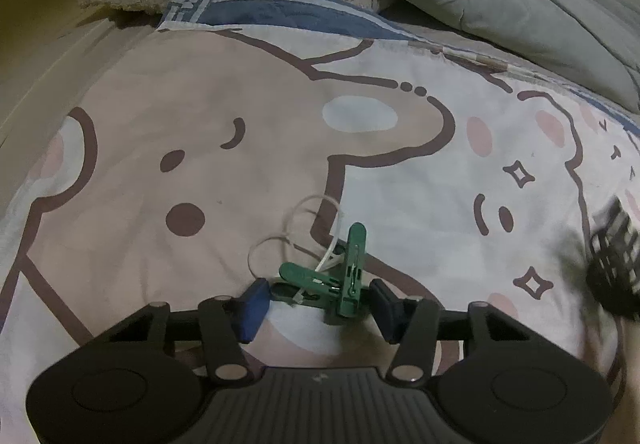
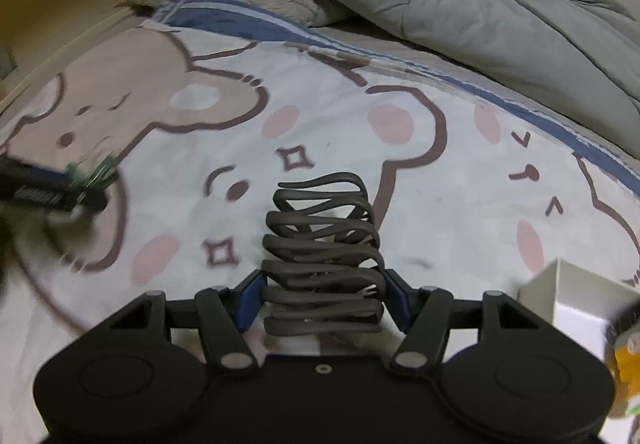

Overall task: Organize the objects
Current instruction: 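Grasp the green clothespin with left tool while right tool grasps the black claw clip, then lift the black claw clip with right tool while left tool lifts the green clothespin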

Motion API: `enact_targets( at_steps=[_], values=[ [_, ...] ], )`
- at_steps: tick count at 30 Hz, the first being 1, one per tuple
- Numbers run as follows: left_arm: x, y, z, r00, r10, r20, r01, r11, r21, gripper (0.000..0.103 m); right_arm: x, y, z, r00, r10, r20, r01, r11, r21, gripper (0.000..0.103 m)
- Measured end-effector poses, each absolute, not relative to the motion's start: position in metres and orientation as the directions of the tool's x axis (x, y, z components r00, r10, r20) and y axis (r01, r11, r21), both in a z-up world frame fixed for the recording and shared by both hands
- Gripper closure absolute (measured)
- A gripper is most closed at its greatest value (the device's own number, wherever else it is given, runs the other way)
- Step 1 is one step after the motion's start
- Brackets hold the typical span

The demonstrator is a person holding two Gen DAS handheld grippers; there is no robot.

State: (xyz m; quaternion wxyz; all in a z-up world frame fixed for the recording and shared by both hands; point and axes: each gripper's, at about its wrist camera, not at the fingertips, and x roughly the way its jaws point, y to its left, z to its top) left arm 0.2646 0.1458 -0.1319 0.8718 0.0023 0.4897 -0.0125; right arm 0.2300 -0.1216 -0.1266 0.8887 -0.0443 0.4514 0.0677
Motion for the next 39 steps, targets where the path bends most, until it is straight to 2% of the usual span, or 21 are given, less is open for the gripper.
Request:
enact_targets(
  at_steps=[10,19,24,26,28,32,35,39],
  values=[
    [0.244,0.13,-0.102,0.544,-0.141,-0.827,0.061,0.99,-0.129,0.048,0.149,-0.124,-0.103,0.497,0.171,-0.851,-0.26,0.965,0.042,0.039],
    [0.183,0.055,-0.08,0.476,-0.361,-0.802,0.322,0.92,-0.223,0.048,0.08,-0.12,-0.101,0.386,0.203,-0.9,-0.334,0.94,0.069,0.039],
    [0.145,0.023,-0.084,0.408,-0.428,-0.806,0.422,0.872,-0.249,0.048,0.059,-0.121,-0.113,0.344,0.2,-0.917,-0.343,0.936,0.075,0.039],
    [0.133,0.013,-0.087,0.385,-0.447,-0.808,0.448,0.855,-0.26,0.048,0.055,-0.122,-0.115,0.352,0.2,-0.914,-0.336,0.939,0.077,0.035],
    [0.122,0.006,-0.089,0.366,-0.461,-0.809,0.471,0.841,-0.266,0.048,0.05,-0.124,-0.114,0.356,0.203,-0.912,-0.337,0.938,0.077,0.022],
    [0.112,-0.006,-0.092,0.347,-0.465,-0.814,0.511,0.822,-0.251,0.048,0.036,-0.125,-0.105,0.375,0.197,-0.906,-0.378,0.925,0.045,0.018],
    [0.109,-0.012,-0.098,0.331,-0.456,-0.826,0.528,0.815,-0.238,0.048,0.026,-0.132,-0.102,0.352,0.197,-0.915,-0.402,0.915,0.042,0.018],
    [0.109,-0.02,-0.105,0.335,-0.42,-0.843,0.54,0.819,-0.193,0.048,0.013,-0.144,-0.109,0.281,0.201,-0.938,-0.422,0.904,0.068,0.034]
  ],
)
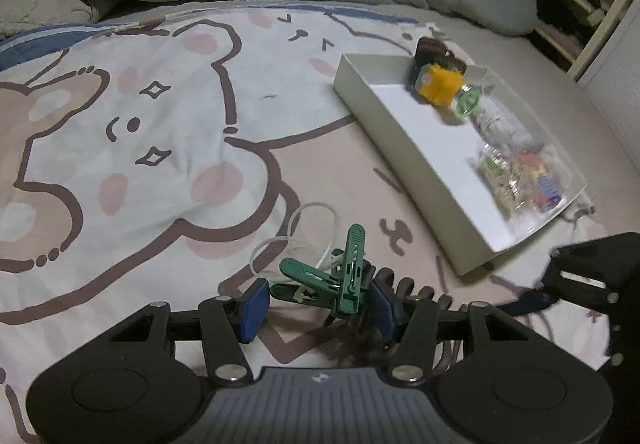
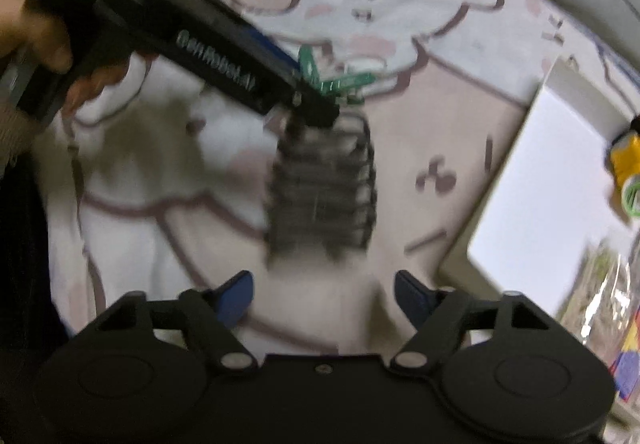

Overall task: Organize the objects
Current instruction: 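Lift the black claw clip with right tool while left tool lifts the green clothespin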

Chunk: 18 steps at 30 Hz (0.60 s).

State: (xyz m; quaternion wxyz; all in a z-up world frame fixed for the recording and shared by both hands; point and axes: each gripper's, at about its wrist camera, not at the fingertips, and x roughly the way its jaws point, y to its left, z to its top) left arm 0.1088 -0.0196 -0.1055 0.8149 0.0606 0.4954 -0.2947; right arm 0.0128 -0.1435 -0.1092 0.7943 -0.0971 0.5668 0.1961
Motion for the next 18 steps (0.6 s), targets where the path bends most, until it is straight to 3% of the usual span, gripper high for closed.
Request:
enact_targets(
  at_steps=[4,11,18],
  values=[
    [0.113,-0.019,-0.11,0.338,-0.396,-0.854,0.532,0.829,-0.173,0.048,0.011,-0.152,-0.119,0.244,0.18,-0.953,-0.396,0.915,0.072,0.054],
    [0.115,-0.019,-0.114,0.339,-0.388,-0.857,0.534,0.829,-0.164,0.048,0.03,-0.164,-0.095,0.352,0.217,-0.911,-0.313,0.944,0.104,0.057],
    [0.121,-0.012,-0.123,0.335,-0.368,-0.868,0.515,0.842,-0.158,0.048,0.029,-0.134,-0.117,0.284,0.227,-0.932,-0.507,0.86,0.055,0.053]
  ],
)
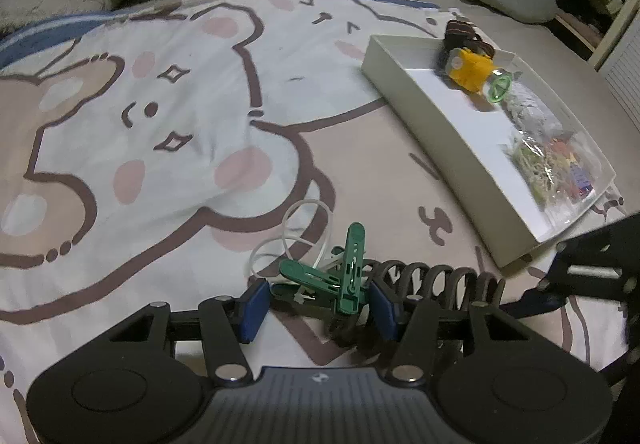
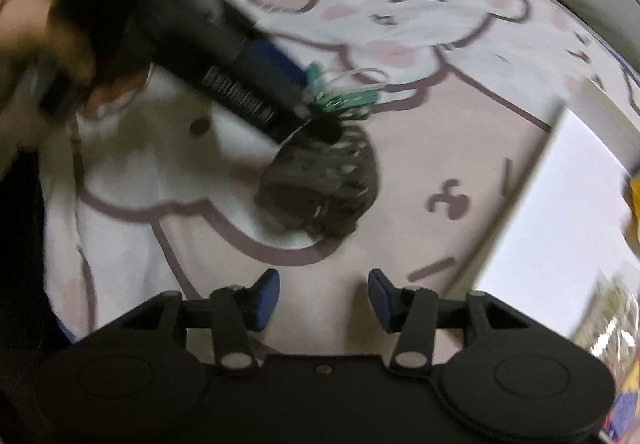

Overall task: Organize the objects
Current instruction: 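Lift the black claw clip with right tool while left tool lifts the green clothespin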

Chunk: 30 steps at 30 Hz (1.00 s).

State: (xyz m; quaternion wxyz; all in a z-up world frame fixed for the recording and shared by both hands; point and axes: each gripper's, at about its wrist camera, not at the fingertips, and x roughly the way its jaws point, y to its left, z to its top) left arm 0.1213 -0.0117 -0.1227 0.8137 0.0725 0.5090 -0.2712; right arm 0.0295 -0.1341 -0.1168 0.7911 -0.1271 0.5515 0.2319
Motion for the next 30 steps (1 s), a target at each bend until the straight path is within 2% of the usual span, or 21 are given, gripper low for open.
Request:
enact_targets(
  at_steps=[5,8,16,18,26,30],
  values=[
    [0.124,-0.01,-0.124,0.326,-0.372,-0.869,0.518,0.84,-0.165,0.048,0.029,-0.121,-0.133,0.385,0.228,-0.894,-0.492,0.871,0.01,0.053],
    [0.126,-0.009,-0.122,0.337,-0.36,-0.87,0.517,0.843,-0.148,0.048,0.033,-0.118,-0.133,0.445,0.232,-0.865,-0.467,0.884,-0.003,0.059],
    [0.147,0.026,-0.089,0.428,-0.374,-0.823,0.43,0.885,-0.178,0.048,0.045,-0.111,-0.109,0.539,0.28,-0.794,-0.491,0.871,-0.027,0.059],
    [0.152,0.037,-0.08,0.452,-0.383,-0.805,0.405,0.893,-0.197,0.048,0.053,-0.109,-0.103,0.563,0.284,-0.776,-0.481,0.876,-0.028,0.068],
    [0.161,0.053,-0.081,0.462,-0.375,-0.803,0.365,0.906,-0.213,0.048,0.079,-0.099,-0.099,0.554,0.297,-0.778,-0.464,0.886,0.007,0.068],
    [0.162,0.055,-0.09,0.434,-0.388,-0.813,0.373,0.899,-0.23,0.048,0.085,-0.094,-0.099,0.569,0.291,-0.769,-0.447,0.895,0.008,0.065]
  ],
)
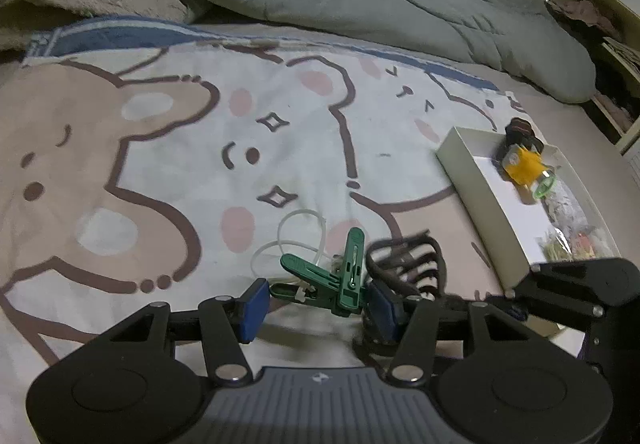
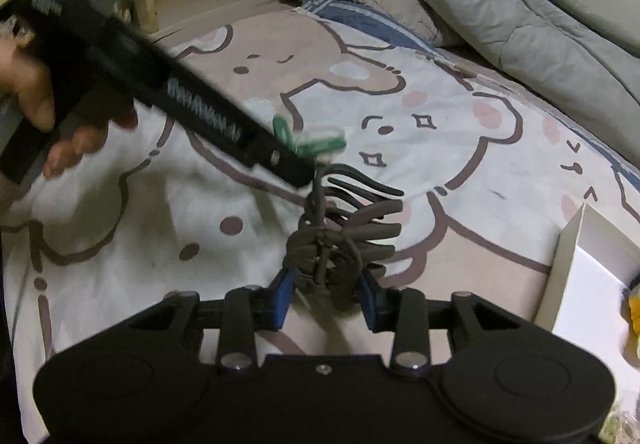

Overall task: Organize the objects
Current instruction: 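Lift the black claw clip with right tool while left tool lifts the green clothespin, then carry the clothespin over the tray with left tool while right tool carries the claw clip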

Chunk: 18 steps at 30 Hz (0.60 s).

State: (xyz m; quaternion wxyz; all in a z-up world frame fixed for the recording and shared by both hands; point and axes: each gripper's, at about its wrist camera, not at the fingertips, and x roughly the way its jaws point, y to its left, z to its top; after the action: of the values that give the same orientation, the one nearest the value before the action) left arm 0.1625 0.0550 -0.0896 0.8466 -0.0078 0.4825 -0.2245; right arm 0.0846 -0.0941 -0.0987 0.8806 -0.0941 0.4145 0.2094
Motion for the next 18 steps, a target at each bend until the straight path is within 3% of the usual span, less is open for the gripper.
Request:
enact_targets(
  at_steps=[5,10,18],
  values=[
    [0.161,0.047,-0.098,0.394,-0.419,-0.818,0.395,0.881,-0.261,0.048,0.09,-0.097,-0.099,0.57,0.303,-0.764,-0.42,0.907,0.046,0.059],
    [0.162,0.039,-0.11,0.366,-0.414,-0.834,0.393,0.881,-0.264,0.048,0.099,-0.102,-0.103,0.582,0.279,-0.764,-0.36,0.931,0.065,0.044],
    [0.168,0.059,-0.101,0.411,-0.351,-0.841,0.346,0.914,-0.212,0.048,0.118,-0.106,-0.103,0.612,0.232,-0.756,-0.246,0.964,0.097,0.038]
  ],
)
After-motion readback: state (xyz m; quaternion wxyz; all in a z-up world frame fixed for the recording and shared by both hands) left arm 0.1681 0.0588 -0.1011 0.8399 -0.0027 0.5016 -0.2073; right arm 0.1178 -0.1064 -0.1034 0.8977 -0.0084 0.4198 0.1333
